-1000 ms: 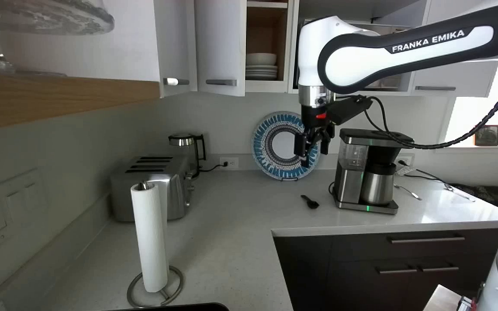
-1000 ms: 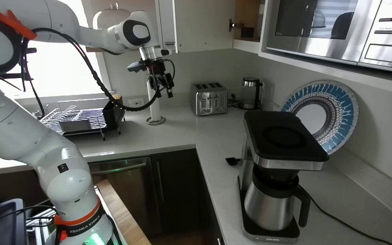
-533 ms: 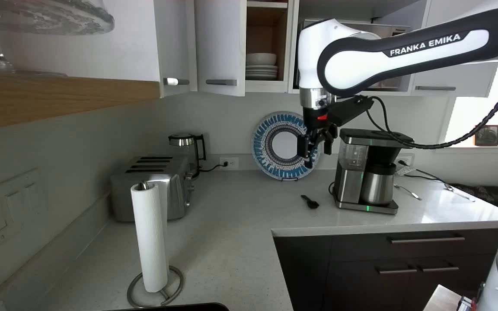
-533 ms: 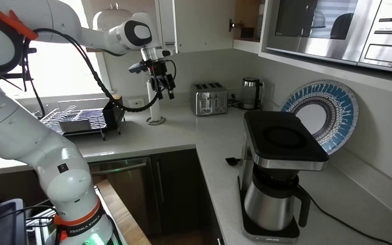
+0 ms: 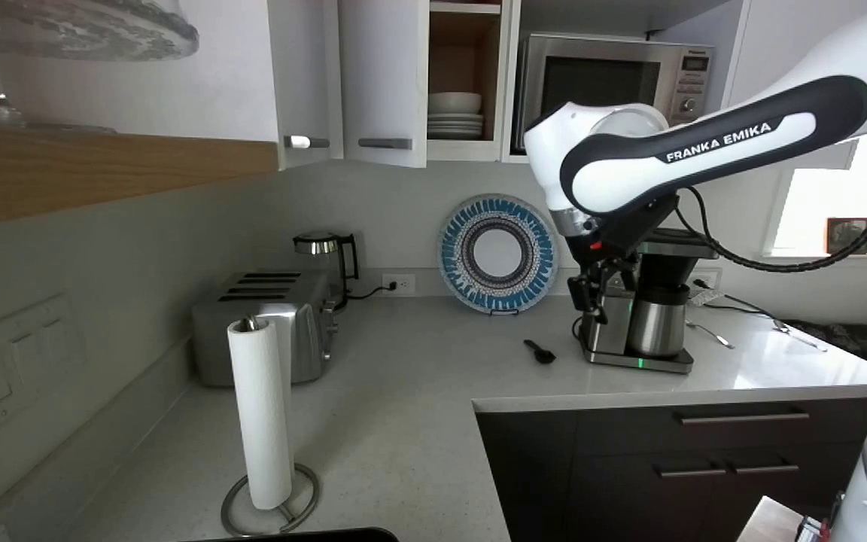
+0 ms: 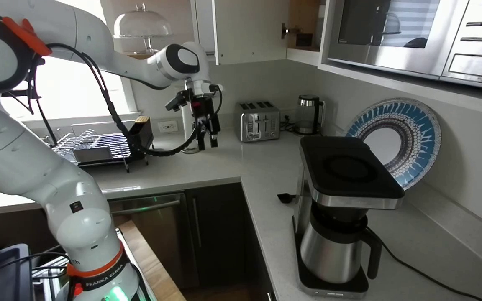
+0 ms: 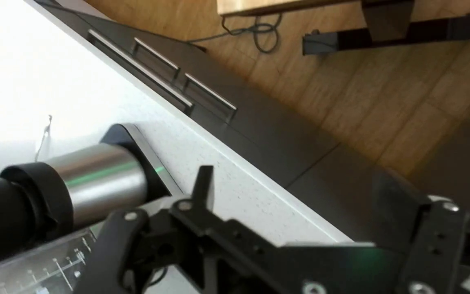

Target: Rotate the coffee maker clockwise once

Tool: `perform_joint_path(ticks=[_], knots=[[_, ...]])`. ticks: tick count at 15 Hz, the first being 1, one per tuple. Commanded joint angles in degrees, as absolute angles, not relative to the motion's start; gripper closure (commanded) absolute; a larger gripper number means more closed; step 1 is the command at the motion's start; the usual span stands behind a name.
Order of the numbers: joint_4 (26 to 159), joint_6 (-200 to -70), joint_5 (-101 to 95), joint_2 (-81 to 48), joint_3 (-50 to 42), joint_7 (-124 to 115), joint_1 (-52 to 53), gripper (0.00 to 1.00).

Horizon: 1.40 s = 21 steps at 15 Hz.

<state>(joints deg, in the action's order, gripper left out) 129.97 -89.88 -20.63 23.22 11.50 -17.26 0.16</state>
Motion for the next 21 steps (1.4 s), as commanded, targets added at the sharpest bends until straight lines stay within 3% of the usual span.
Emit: perform_joint_path(ticks=[1,5,11,14,15,21], knots=[[137.4,-87.3,-25.5,25.3,10.7,-20.6,0.3,0.0],[146.1,-89.5,-27.7,27.1,9.0,-23.7,0.2,0.0],[159.5,-110.4,-35.0,29.8,1.6,-25.9,-4.8,0.0],[158.3,-121.7,-41.6,25.1,-3.5,-23.6,-10.0,0.0],[158.6,-116.7,-38.2,27.1,-0.6,-24.7,-7.8,0.0],[158.1,-117.6,-38.6,26.6,-0.2,-24.3,-8.5,0.0]])
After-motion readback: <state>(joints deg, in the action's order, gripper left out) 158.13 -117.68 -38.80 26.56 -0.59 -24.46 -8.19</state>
